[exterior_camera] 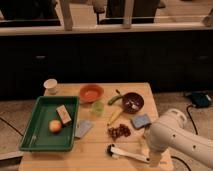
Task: Place brush in red bowl
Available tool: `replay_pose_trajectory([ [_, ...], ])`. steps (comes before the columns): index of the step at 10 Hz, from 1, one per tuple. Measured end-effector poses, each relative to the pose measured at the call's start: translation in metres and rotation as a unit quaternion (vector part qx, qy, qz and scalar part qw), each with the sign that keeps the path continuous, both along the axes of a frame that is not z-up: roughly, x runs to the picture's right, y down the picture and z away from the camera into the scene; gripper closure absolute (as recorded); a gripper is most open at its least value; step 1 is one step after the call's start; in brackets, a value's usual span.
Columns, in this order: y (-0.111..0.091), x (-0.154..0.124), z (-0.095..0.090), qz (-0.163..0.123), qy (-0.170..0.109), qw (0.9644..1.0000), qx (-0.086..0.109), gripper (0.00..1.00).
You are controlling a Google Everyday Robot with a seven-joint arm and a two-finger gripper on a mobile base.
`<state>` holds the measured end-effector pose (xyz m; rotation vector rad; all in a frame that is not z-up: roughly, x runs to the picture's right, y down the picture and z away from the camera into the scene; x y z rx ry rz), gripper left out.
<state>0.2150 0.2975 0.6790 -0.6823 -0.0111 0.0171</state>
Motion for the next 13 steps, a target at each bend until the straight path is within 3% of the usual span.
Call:
replay_pose_trajectory([
  [13,0.032,-0.004,0.043,0.014,-0.003,0.9996,-0.025,0.2],
])
